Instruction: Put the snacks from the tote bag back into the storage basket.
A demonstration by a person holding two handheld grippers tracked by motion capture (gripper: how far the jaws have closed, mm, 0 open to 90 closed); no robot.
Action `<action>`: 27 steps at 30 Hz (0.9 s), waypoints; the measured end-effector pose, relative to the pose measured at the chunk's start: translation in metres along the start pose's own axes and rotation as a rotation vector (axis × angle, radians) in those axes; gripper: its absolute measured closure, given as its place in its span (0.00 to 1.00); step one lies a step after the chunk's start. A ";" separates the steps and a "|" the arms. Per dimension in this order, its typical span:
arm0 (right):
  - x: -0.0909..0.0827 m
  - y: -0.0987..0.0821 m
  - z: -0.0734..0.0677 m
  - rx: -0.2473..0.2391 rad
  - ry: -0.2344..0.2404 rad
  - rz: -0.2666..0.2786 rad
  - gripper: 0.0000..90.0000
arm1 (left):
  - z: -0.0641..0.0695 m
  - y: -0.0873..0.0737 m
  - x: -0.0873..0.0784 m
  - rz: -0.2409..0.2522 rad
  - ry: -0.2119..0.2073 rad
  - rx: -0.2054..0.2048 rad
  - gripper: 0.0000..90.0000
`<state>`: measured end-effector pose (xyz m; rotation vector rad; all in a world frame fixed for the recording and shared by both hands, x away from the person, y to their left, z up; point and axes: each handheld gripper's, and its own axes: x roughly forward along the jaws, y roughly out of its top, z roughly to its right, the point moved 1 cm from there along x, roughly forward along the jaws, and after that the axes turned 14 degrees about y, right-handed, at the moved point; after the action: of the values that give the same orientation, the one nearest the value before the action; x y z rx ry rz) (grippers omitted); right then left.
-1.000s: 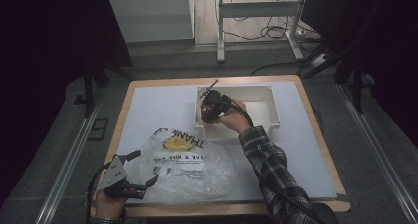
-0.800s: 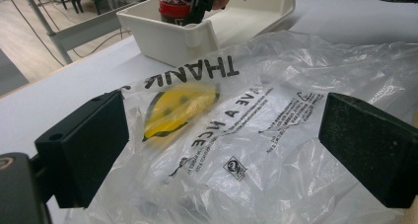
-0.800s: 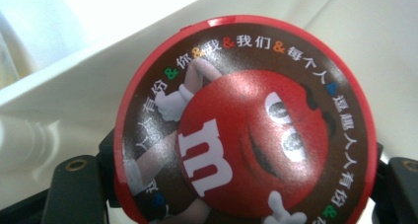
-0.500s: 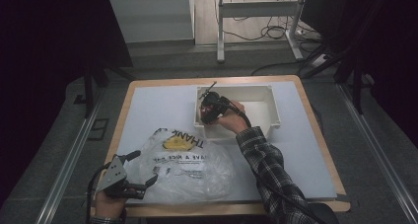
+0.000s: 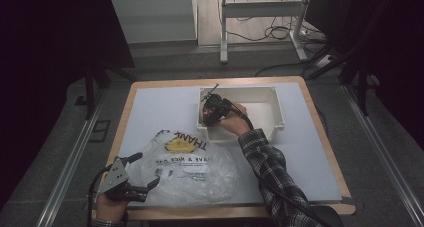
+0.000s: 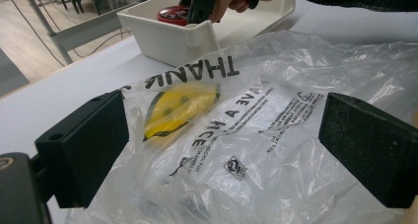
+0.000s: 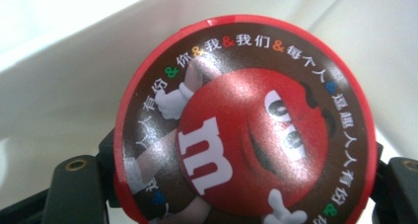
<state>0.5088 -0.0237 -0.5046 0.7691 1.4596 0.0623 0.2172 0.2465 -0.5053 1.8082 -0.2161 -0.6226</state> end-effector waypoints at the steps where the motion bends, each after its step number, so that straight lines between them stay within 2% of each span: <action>1: 0.000 0.000 0.000 0.001 0.001 0.001 0.28 | 0.000 0.000 0.000 0.000 0.000 0.000 0.05; 5: 0.002 0.000 0.002 0.006 0.005 0.009 0.28 | 0.000 0.000 0.000 0.001 0.001 0.000 0.05; 12: 0.004 -0.002 0.007 0.044 0.030 0.048 0.27 | 0.000 0.000 -0.001 0.002 0.002 0.000 0.05; 27: 0.006 -0.003 0.006 0.005 0.037 0.039 0.16 | 0.000 0.000 -0.001 0.001 0.004 0.001 0.05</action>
<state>0.5139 -0.0257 -0.5118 0.8046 1.4805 0.1027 0.2166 0.2468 -0.5050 1.8098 -0.2148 -0.6188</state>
